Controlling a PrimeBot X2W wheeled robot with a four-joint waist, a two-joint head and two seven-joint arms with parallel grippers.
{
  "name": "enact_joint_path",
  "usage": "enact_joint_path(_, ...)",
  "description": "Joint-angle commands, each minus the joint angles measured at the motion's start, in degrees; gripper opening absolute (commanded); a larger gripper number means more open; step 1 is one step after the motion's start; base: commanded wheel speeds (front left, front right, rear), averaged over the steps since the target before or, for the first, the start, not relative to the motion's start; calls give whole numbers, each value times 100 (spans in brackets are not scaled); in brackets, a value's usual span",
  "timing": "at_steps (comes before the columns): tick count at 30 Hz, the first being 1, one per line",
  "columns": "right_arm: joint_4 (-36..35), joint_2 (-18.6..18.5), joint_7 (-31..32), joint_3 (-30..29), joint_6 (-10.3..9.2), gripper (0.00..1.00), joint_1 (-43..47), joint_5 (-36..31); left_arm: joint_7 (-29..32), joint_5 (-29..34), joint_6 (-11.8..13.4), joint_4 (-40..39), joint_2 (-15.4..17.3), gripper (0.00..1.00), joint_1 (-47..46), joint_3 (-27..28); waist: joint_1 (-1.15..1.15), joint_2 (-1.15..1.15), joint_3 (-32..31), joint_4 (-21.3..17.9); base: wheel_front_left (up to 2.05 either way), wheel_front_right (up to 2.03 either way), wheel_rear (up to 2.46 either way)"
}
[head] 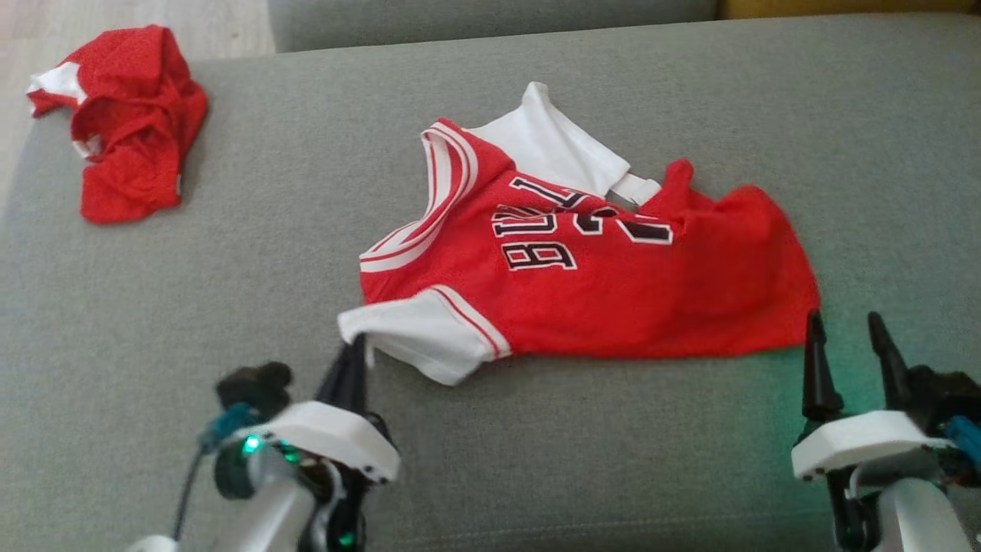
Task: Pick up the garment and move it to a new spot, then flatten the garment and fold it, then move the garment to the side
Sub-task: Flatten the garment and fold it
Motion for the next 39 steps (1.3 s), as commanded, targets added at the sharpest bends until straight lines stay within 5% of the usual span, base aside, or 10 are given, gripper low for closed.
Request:
enact_joint_path(1,-56,-30,44,135,37,100,-99,-24,-68,46,77,-342,136,0,-32,339,0,0,-3,69,0,0,0)
enact_joint_path(20,2033,-30,-62,-97,37,100,-909,-227,-79,250,208,-1120,214,0,368,771,0,0,57,415,0,0,0)
enact_joint_path(21,2140,-30,-68,-84,37,95,-950,-230,-79,250,202,-1116,210,0,371,772,0,0,55,431,0,0,0)
enact_joint_path(24,2427,-30,-68,-4,37,52,-1038,-240,-79,253,192,-1107,204,0,386,782,0,0,37,461,0,0,0)
enact_joint_path(28,2738,-30,40,231,37,27,-1090,-83,-79,257,185,-1109,201,0,423,813,0,0,-7,468,0,0,0)
enact_joint_path(30,2840,-30,69,297,37,0,-1106,-13,-79,260,181,-1116,200,0,448,831,0,0,-39,453,0,0,0)
enact_joint_path(39,2400,-30,-298,604,37,0,-1162,342,-80,375,96,-1371,204,0,454,892,0,0,-252,349,0,0,0)
